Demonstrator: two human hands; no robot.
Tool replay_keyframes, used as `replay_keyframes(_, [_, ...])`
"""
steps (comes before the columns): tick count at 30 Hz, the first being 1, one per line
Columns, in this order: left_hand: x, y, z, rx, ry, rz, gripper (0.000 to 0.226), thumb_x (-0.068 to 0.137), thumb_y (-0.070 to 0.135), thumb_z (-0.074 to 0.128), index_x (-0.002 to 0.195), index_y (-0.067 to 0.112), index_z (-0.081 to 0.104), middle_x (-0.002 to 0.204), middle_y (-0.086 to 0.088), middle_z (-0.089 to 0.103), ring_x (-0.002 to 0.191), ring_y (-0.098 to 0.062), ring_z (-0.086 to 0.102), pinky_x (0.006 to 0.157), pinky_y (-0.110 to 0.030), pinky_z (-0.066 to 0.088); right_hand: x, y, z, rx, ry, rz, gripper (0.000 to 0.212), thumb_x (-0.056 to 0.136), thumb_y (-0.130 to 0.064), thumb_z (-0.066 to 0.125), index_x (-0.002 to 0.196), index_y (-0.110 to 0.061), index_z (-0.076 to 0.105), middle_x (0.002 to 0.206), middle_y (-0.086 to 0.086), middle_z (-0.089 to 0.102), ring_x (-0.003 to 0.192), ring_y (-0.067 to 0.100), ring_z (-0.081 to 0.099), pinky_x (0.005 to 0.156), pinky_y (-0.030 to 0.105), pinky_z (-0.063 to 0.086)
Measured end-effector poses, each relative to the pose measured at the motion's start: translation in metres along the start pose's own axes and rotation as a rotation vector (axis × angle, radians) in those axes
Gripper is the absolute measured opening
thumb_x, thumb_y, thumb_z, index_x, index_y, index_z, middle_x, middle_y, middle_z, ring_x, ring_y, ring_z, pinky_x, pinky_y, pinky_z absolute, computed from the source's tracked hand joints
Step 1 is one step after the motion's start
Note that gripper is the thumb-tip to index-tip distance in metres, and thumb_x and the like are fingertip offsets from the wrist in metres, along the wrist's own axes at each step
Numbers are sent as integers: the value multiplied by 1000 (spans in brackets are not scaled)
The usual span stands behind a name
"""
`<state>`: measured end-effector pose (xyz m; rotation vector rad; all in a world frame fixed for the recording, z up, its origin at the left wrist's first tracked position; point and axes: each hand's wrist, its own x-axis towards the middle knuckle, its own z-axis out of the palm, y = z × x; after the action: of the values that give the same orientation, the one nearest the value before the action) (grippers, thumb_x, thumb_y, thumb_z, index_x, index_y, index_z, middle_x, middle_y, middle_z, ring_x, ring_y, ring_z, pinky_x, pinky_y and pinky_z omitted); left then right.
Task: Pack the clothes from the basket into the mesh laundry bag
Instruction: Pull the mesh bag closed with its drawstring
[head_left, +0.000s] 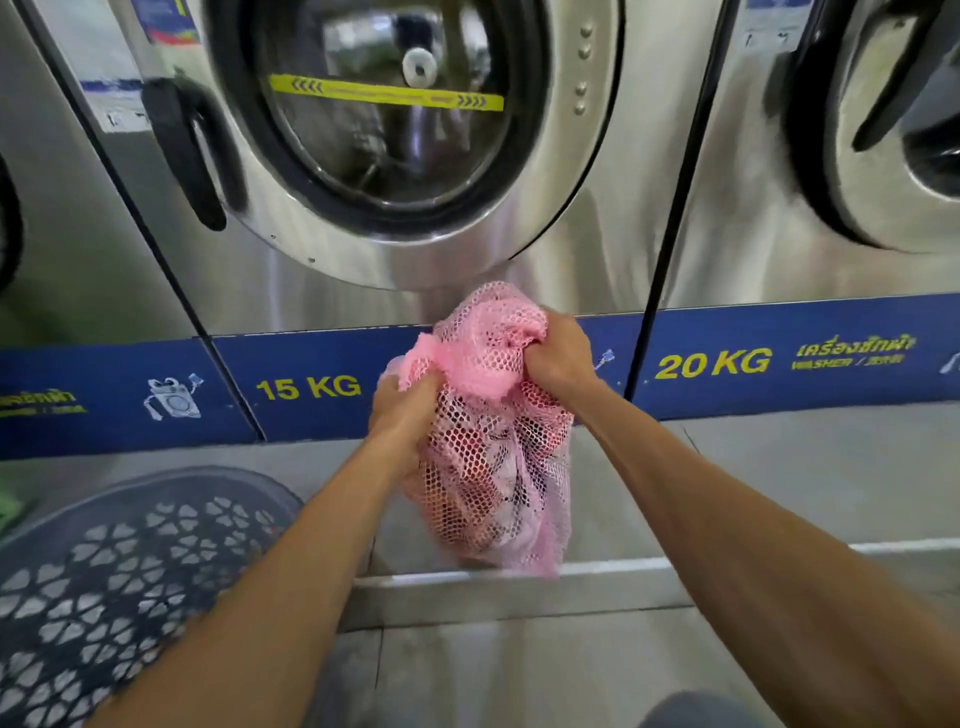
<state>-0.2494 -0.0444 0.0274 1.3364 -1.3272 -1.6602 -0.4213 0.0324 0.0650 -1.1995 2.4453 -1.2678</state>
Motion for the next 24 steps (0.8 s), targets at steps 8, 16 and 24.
replay_keyframes(8, [70, -100, -2, 448, 103, -127, 54, 89, 54, 57, 126, 21, 38, 112, -16, 66, 79, -31, 70, 53, -37, 57, -17, 97, 110, -498, -551, 120, 98, 90, -41, 71, 161, -38, 3, 172, 7, -12, 155, 44, -6, 118, 70, 10])
replay_keyframes(16, [118, -109, 8, 694, 77, -158, 64, 103, 46, 34, 155, 19, 7, 147, -23, 47, 125, -41, 54, 104, -43, 43, -7, 132, 133, -543, -488, 146, 108, 87, -51, 71, 161, -37, -7, 169, 8, -21, 155, 44, -12, 119, 70, 8])
replay_keyframes(24, [148, -51, -31, 1042, -234, -292, 54, 87, 65, 55, 119, 22, 49, 123, -11, 64, 93, -34, 70, 64, -43, 61, -9, 141, 138, -602, -439, 135, 115, 82, -64, 69, 162, -32, -7, 170, 10, -18, 155, 44, -8, 118, 69, 16])
